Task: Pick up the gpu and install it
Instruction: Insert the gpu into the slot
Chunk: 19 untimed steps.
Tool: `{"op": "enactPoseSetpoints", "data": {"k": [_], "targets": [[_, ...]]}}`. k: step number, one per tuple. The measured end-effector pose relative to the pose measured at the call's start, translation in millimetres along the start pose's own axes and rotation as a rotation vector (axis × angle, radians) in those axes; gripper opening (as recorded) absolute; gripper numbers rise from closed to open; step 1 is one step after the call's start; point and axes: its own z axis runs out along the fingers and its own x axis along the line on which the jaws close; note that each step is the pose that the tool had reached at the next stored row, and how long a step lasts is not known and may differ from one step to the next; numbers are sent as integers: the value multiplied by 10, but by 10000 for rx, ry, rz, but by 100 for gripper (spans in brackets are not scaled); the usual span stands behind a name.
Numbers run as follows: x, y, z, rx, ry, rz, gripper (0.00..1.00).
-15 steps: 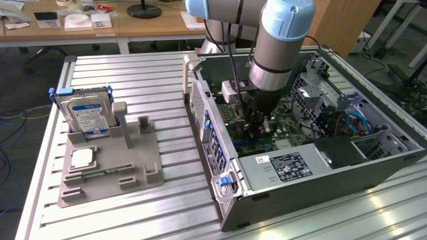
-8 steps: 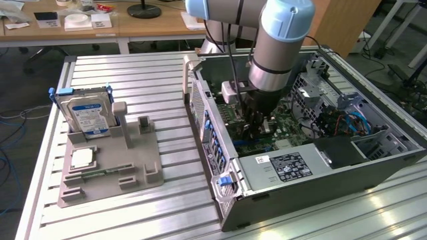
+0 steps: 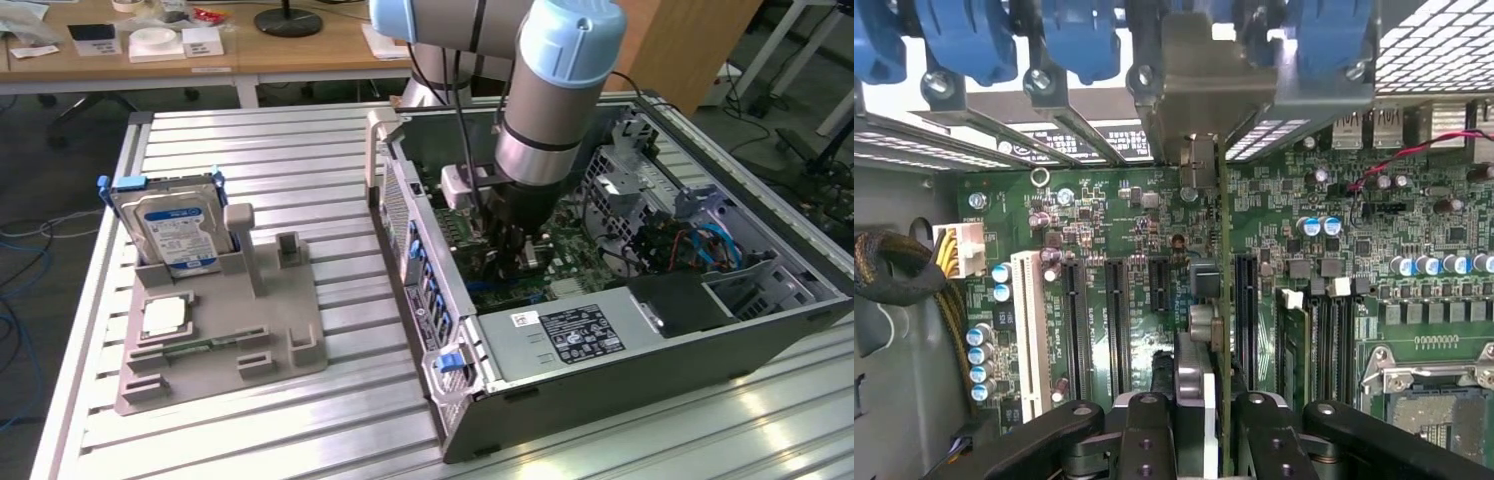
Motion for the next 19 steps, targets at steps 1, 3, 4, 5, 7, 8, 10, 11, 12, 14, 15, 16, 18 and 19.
{"op": "enactPoseSetpoints", "data": {"k": [1, 3, 4, 5, 7, 8, 10, 11, 12, 14, 15, 16, 18, 19], "targets": [[0, 0, 2, 0, 0, 0, 28], [0, 0, 8, 0, -2, 0, 28], [0, 0, 12, 1, -2, 0, 28], [0, 1, 16, 0, -2, 1, 28], [0, 1, 26, 0, 0, 1, 28], [0, 1, 31, 0, -1, 0, 28], [1, 2, 40, -1, 2, 0, 28], [1, 2, 46, -2, 5, 0, 28], [1, 2, 51, -4, 7, 0, 28], [2, 3, 62, -5, 9, 0, 28], [2, 3, 64, -3, 8, 0, 28], [2, 3, 66, -2, 5, 1, 28], [1, 2, 68, -1, 1, 1, 28], [1, 2, 67, 0, 0, 1, 28]]}}
